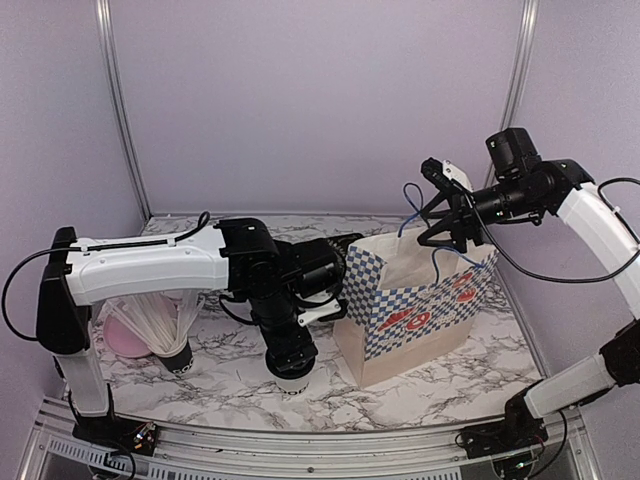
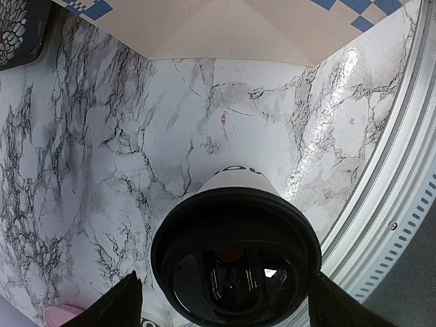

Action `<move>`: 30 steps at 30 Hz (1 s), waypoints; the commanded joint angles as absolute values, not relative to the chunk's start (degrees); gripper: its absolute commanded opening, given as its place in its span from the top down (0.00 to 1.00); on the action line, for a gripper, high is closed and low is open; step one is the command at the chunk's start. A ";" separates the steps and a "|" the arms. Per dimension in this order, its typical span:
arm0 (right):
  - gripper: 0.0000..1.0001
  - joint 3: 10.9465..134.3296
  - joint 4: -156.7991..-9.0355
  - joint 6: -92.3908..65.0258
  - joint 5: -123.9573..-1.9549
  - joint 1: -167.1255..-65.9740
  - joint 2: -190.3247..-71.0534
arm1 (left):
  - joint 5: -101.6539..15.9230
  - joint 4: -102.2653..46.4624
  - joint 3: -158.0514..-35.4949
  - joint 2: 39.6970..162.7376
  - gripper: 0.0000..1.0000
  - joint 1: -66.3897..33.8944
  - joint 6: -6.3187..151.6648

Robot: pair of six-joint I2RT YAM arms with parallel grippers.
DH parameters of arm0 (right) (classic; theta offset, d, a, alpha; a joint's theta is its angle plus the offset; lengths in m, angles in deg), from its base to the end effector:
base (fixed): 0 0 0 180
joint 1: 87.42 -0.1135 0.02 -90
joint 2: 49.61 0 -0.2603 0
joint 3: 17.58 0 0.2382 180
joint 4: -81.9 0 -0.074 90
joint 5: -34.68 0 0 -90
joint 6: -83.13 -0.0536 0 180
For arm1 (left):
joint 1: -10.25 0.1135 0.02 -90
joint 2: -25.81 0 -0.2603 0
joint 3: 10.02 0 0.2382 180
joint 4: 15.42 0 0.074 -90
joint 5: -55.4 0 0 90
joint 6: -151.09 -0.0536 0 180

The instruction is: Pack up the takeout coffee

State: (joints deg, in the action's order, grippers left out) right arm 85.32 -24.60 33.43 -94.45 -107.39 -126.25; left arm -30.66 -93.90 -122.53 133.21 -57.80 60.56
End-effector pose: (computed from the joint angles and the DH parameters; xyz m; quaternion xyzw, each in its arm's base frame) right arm 0.2252 0.1178 0.3873 -0.5461 0.6975 0.2463 0.3931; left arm 0.1423 -0.3433 0.2610 0.5530 0.8198 -0.0520 0.1391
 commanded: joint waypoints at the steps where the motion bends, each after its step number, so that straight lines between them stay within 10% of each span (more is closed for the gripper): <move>1: 0.30 85.59 -25.07 32.86 -95.13 -106.89 -125.13 | -31.78 -96.88 -123.77 130.30 0.16 -58.13 60.11; 30: 0.30 84.88 -25.15 32.81 -94.61 -106.93 -123.95 | -31.96 -98.19 -123.90 135.14 0.32 -58.04 59.00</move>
State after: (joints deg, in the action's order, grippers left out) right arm 84.46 -24.66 33.40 -94.45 -107.39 -124.92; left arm -31.64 -95.28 -123.06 134.25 -57.80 59.14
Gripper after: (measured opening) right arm 0.700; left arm 0.716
